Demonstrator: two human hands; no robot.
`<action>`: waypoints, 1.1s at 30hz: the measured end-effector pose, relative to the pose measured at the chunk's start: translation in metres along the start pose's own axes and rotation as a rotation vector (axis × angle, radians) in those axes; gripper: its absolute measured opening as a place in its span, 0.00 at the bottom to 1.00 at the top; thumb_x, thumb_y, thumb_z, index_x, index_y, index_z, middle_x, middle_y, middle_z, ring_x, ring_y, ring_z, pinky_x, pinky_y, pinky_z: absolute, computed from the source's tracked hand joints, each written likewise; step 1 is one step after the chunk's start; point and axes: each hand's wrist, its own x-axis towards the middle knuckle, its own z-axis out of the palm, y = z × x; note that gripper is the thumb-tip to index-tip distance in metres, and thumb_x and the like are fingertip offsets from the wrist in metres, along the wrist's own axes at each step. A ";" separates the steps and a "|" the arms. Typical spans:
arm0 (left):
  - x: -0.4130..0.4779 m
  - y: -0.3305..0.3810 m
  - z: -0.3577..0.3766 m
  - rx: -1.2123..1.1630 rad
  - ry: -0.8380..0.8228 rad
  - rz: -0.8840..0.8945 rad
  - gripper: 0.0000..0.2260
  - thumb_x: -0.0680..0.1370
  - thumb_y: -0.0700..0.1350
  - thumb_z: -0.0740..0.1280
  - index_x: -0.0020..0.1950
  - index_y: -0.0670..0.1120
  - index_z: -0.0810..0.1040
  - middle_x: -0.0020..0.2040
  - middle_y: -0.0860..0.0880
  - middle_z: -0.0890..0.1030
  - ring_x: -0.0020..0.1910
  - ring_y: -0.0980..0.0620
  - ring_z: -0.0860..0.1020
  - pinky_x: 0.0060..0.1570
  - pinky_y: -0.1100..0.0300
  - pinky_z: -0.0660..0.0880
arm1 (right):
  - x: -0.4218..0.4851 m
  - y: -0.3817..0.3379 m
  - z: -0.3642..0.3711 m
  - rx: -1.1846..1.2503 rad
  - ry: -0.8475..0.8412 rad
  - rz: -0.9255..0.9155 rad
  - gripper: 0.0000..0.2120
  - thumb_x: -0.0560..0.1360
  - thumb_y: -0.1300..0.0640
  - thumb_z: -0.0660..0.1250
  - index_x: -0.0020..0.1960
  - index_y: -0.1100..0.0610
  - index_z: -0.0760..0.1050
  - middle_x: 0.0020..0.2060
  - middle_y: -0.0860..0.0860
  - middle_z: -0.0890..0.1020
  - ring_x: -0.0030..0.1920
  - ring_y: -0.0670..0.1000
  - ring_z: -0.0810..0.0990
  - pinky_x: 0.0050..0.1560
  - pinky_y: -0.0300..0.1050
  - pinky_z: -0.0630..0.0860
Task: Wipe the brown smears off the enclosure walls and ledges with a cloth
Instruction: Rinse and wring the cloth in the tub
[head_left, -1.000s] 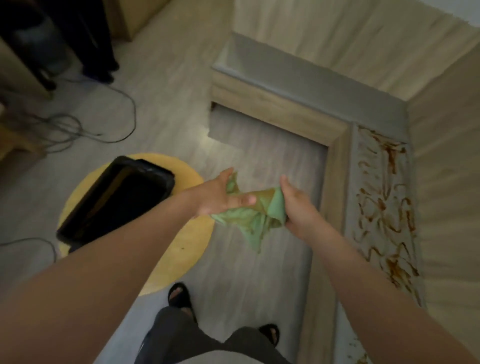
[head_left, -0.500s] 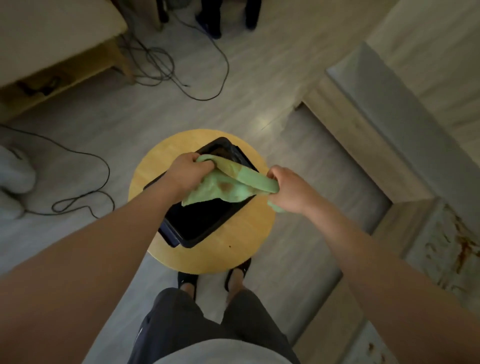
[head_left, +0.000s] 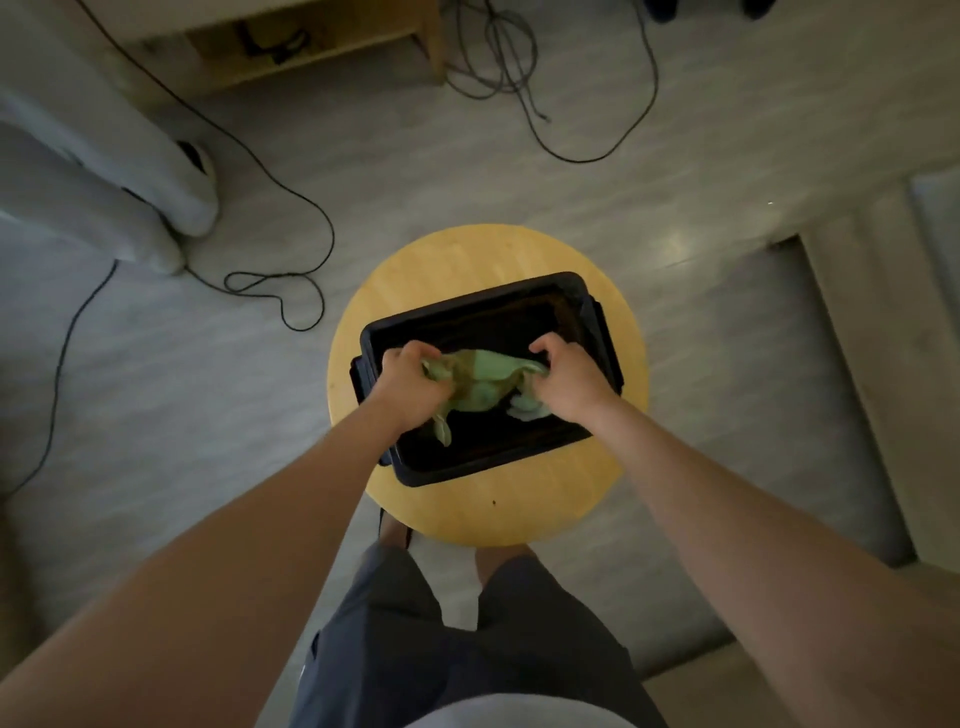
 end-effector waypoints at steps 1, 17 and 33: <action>0.005 -0.004 0.007 0.009 0.030 0.003 0.17 0.80 0.46 0.68 0.68 0.47 0.74 0.70 0.47 0.65 0.48 0.47 0.79 0.39 0.59 0.75 | 0.010 0.003 0.006 -0.034 -0.013 -0.002 0.19 0.83 0.53 0.64 0.73 0.50 0.67 0.64 0.54 0.71 0.48 0.55 0.80 0.47 0.51 0.79; 0.085 -0.042 0.078 -0.771 -0.079 -0.488 0.21 0.83 0.59 0.60 0.75 0.54 0.71 0.65 0.46 0.79 0.62 0.43 0.79 0.66 0.40 0.75 | 0.088 0.020 0.096 0.437 0.042 0.305 0.15 0.85 0.53 0.58 0.70 0.51 0.71 0.56 0.51 0.79 0.57 0.56 0.80 0.52 0.48 0.74; 0.081 -0.010 0.082 -1.027 -0.137 -0.490 0.15 0.85 0.52 0.62 0.47 0.44 0.81 0.40 0.44 0.82 0.43 0.44 0.81 0.42 0.53 0.80 | 0.059 -0.022 0.103 0.105 0.284 -0.222 0.27 0.83 0.40 0.54 0.35 0.55 0.75 0.26 0.50 0.77 0.28 0.51 0.77 0.31 0.51 0.75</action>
